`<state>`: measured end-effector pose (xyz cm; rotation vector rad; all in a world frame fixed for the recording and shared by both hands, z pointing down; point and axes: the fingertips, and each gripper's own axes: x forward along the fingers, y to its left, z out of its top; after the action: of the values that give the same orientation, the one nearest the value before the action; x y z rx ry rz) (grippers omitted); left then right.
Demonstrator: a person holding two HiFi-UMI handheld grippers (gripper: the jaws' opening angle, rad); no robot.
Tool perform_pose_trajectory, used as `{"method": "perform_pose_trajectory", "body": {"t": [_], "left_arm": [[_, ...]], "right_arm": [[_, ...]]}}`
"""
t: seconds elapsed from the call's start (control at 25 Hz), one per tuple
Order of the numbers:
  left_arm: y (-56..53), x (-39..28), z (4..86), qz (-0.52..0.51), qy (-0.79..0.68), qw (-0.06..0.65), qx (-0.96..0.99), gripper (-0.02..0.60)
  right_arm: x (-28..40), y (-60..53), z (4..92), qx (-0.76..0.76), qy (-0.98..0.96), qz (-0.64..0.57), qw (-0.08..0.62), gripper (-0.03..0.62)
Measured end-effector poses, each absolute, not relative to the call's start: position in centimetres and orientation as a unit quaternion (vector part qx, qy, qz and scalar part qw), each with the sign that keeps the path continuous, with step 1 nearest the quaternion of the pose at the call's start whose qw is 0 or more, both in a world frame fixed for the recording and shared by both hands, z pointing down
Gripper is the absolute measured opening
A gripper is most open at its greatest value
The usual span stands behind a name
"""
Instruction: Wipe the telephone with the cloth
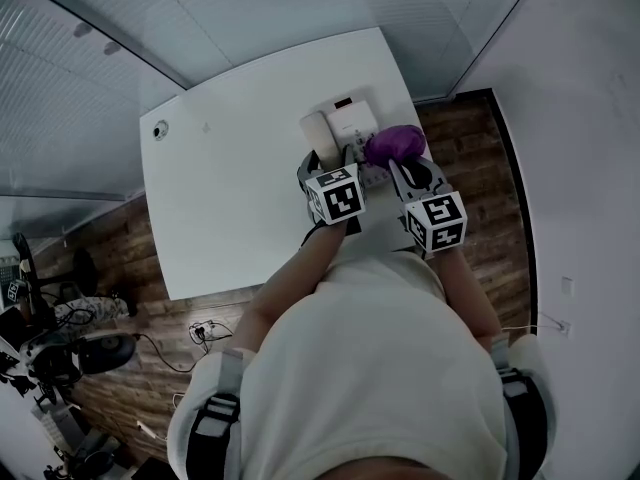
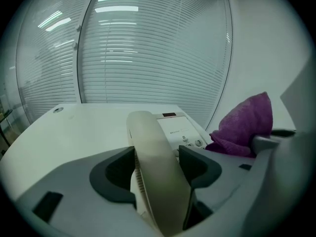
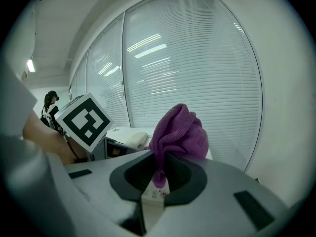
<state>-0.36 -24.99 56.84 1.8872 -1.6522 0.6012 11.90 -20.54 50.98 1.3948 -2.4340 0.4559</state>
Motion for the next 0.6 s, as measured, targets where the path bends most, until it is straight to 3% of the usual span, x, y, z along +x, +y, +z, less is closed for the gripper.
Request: {"method": "perform_pose_trajectory", "body": {"t": [0.6], "left_arm": [[-23.7, -0.7, 55.7, 0.143, -0.587, 0.343, 0.720, 0.249]], "right_arm": [[11.8, -20.0, 50.4, 0.478, -0.853, 0.150, 0.144, 0.046]]}}
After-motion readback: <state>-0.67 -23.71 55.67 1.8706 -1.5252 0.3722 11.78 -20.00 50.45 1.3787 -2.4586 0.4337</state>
